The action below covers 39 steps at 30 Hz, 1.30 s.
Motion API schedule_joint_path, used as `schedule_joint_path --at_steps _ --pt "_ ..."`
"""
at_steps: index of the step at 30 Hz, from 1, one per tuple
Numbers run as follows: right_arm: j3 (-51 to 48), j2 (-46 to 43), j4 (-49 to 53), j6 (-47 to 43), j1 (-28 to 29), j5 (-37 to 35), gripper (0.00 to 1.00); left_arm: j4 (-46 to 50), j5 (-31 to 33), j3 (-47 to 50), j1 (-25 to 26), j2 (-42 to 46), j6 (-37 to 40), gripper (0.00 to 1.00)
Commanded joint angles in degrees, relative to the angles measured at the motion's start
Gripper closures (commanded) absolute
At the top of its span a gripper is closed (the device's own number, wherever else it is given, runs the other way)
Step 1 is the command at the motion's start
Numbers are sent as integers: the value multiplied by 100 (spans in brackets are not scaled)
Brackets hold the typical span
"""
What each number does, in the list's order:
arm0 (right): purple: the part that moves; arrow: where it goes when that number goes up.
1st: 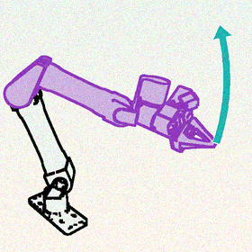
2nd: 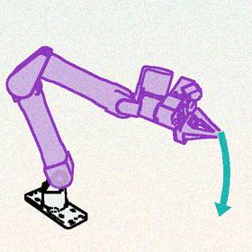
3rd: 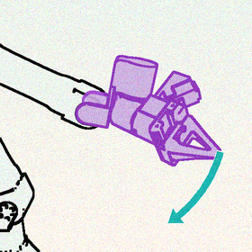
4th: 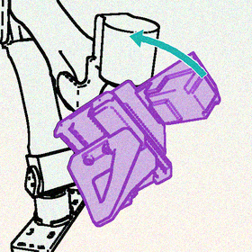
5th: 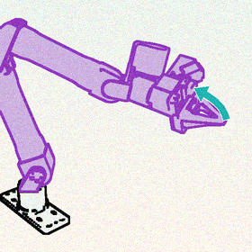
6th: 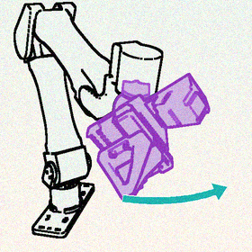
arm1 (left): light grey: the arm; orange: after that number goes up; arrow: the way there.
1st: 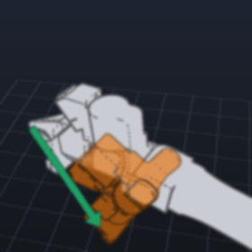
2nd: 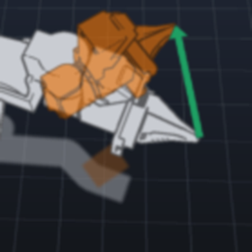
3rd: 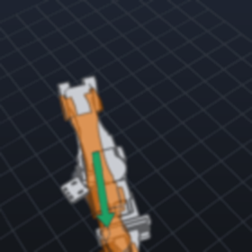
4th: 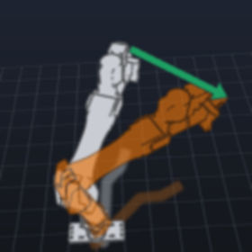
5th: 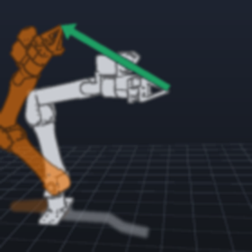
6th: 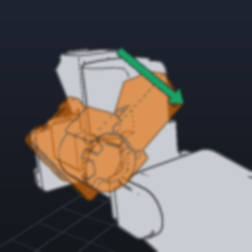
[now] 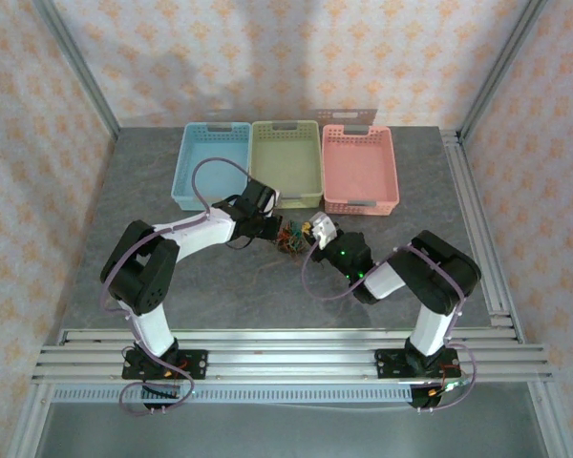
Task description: Untangle the cables
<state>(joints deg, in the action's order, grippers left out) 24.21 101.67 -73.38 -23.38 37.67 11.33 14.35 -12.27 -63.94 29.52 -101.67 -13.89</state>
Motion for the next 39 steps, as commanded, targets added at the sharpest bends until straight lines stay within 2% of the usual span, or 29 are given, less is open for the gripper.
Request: schedule_joint_path --at_steps 1,8,15,18,30,39 --pt "-133 47 -665 207 -5 -433 100 237 522 -23 -126 166 -256 100" --pt "-250 -455 -391 694 -29 -1712 100 -420 1212 984 -803 1177 -994 100" --pt "73 -1410 1702 1596 -273 -2814 100 -556 1989 1553 -1163 1874 -1472 100" --pt "27 -1559 1889 1989 -469 -3174 100 -532 2370 1748 -1239 2152 -1636 100" --pt "-209 -1690 1916 2966 -1002 -3582 100 -403 3001 2212 -1638 2764 -2289 100" --pt "-363 -1747 1684 3024 -1014 -3923 100 -149 3483 2385 -1782 3084 -2671 100"
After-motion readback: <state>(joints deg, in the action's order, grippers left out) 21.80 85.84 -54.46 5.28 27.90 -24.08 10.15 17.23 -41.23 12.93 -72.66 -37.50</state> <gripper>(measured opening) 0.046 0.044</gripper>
